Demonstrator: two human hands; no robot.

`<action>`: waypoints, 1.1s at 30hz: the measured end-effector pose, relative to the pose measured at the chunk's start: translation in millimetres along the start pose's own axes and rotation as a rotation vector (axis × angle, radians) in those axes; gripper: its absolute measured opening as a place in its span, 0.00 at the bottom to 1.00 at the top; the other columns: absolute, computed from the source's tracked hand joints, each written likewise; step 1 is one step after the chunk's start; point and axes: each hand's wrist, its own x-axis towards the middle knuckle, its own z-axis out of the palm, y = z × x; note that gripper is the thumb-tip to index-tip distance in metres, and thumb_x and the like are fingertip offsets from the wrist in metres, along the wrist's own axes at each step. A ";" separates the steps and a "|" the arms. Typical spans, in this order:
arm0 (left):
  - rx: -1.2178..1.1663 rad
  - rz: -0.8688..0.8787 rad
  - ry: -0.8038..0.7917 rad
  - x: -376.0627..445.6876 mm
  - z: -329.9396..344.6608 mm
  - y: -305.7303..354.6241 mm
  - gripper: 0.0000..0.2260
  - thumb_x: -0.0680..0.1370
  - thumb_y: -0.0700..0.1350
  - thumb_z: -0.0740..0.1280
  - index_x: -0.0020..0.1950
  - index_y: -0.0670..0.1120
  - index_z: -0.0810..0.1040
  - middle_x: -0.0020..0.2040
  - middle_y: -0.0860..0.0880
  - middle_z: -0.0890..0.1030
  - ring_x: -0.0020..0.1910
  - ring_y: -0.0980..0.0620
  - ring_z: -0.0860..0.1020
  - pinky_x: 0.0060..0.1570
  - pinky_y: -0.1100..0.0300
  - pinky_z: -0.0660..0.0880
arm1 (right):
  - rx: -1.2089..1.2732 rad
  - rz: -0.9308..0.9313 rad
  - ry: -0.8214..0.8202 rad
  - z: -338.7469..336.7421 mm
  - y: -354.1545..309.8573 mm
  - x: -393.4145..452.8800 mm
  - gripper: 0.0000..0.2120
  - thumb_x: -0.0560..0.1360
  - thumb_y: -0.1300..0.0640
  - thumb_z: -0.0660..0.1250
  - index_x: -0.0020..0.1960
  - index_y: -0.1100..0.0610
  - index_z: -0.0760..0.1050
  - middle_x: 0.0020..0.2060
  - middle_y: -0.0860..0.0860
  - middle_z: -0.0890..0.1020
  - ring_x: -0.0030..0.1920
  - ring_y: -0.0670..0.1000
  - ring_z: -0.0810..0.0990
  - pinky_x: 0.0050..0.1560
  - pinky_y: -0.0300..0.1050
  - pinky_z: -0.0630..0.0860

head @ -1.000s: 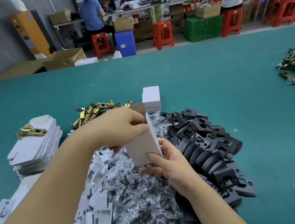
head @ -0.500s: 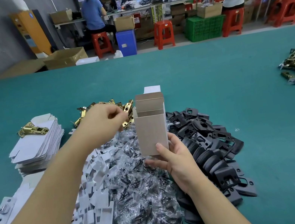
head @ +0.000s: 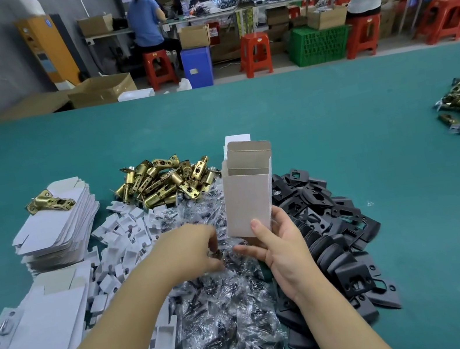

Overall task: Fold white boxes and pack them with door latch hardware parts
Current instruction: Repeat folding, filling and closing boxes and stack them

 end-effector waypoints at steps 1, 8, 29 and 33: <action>-0.001 -0.002 -0.005 -0.2 0.8 0.5 0.12 0.75 0.56 0.74 0.52 0.55 0.74 0.44 0.57 0.79 0.43 0.57 0.79 0.46 0.58 0.79 | 0.005 0.006 0.003 0.2 -0.4 0.1 0.14 0.81 0.64 0.68 0.65 0.57 0.73 0.54 0.56 0.85 0.46 0.61 0.87 0.43 0.51 0.87; 0.018 -0.026 0.024 -0.8 2.1 1.8 0.10 0.78 0.45 0.70 0.58 0.52 0.76 0.48 0.54 0.81 0.46 0.54 0.81 0.47 0.57 0.81 | 0.011 0.012 -0.006 1.1 0.0 0.1 0.14 0.81 0.65 0.68 0.65 0.57 0.73 0.57 0.57 0.83 0.47 0.59 0.87 0.44 0.52 0.87; 0.166 -0.124 0.122 0.8 13.6 -3.5 0.05 0.78 0.52 0.70 0.45 0.53 0.77 0.45 0.54 0.80 0.46 0.51 0.81 0.48 0.53 0.82 | -0.045 -0.008 -0.043 -0.9 5.2 1.4 0.15 0.81 0.63 0.68 0.66 0.54 0.72 0.53 0.48 0.87 0.45 0.58 0.88 0.47 0.52 0.86; 0.110 -0.097 0.156 -0.8 15.5 -8.2 0.04 0.79 0.49 0.68 0.44 0.54 0.76 0.46 0.55 0.79 0.43 0.55 0.79 0.45 0.55 0.81 | -0.044 -0.005 -0.043 -0.7 5.1 1.1 0.15 0.81 0.63 0.69 0.66 0.54 0.72 0.52 0.48 0.87 0.46 0.58 0.88 0.46 0.51 0.86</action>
